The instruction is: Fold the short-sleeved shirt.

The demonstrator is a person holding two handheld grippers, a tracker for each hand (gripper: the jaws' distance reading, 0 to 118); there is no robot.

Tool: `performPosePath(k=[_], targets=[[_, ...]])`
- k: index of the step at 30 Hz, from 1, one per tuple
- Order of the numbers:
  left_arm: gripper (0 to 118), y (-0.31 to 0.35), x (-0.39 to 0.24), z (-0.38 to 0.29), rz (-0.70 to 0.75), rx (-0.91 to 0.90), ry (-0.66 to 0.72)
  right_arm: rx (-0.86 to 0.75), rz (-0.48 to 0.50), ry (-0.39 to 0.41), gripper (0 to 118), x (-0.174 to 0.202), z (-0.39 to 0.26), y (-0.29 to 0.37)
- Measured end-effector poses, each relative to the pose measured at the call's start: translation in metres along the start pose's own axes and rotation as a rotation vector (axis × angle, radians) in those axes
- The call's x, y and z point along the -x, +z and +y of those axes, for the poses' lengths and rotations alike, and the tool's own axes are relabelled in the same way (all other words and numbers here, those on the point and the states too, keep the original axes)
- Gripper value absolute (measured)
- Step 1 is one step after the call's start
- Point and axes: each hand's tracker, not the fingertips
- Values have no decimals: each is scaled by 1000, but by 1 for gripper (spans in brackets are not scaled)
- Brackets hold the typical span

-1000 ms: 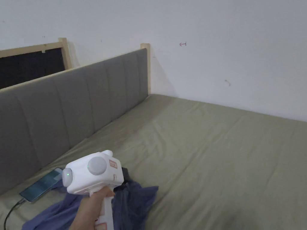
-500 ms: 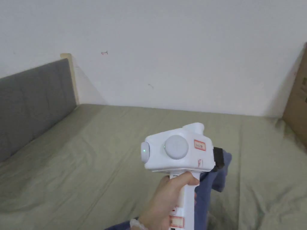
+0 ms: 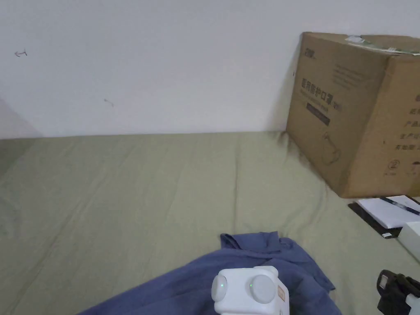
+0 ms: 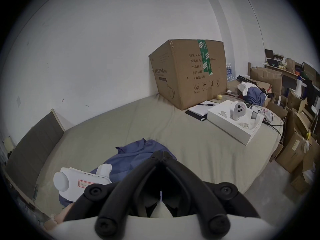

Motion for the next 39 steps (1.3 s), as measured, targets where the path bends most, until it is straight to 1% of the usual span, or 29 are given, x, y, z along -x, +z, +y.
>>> performPosePath(k=[2,3,5,6,8,9,10,11,12,13,15,17,19,21,24,25,26,28,29,31,32,35,36,37,39], targets=[[88,12,6,3,62,8,-49,17,3,13,0,3,-1,-3],[94,19,5,6,84,-19,-58,17,6,16,0,5,-1,-3],[94,53,15,7,149,-183,-50,20,23,19,0,13,-1,-3],[94,66,18,9,172,-229,-44,21,35,21,0,16,-1,-3],[94,102,33,11,154,-270,-48,23,62,36,0,30,0,-2],[93,116,48,6,133,-262,-42,22,73,44,0,36,-1,-2],[86,133,62,0,95,-280,-12,21,92,52,0,44,-2,-2],[58,149,77,-9,71,-301,29,21,118,59,0,53,-3,-2],[22,161,90,-18,71,-323,58,25,140,65,0,60,-6,-2],[0,173,109,-28,97,-348,94,33,161,73,0,70,-9,-4],[0,188,141,-53,202,-371,169,52,213,99,0,91,-16,-7],[0,198,174,-75,312,-365,184,77,263,139,0,111,-25,-8],[0,206,205,-90,379,-348,237,79,285,166,0,127,-32,-9],[0,212,234,-104,394,-350,303,81,281,177,0,140,-39,-9],[0,228,276,-111,443,-349,386,115,309,200,0,153,-43,-16],[4,228,283,-109,468,-331,400,123,308,205,0,158,-44,-18],[25,232,294,-106,493,-307,395,127,306,210,0,161,-46,-20],[81,231,311,-99,513,-302,385,142,313,217,0,163,-47,-24],[97,225,313,-99,514,-303,386,149,314,216,0,164,-48,-26],[97,219,329,-91,499,-285,421,161,311,217,0,164,-50,-29],[97,214,337,-89,479,-260,487,167,305,220,0,164,-50,-32],[97,186,352,-86,374,-219,597,185,288,223,0,159,-51,-39],[96,181,353,-85,418,-206,609,191,284,222,0,157,-51,-41],[95,176,346,-85,477,-227,574,196,275,221,0,154,-51,-43],[80,173,334,-84,542,-235,536,202,256,215,0,149,-52,-47]])
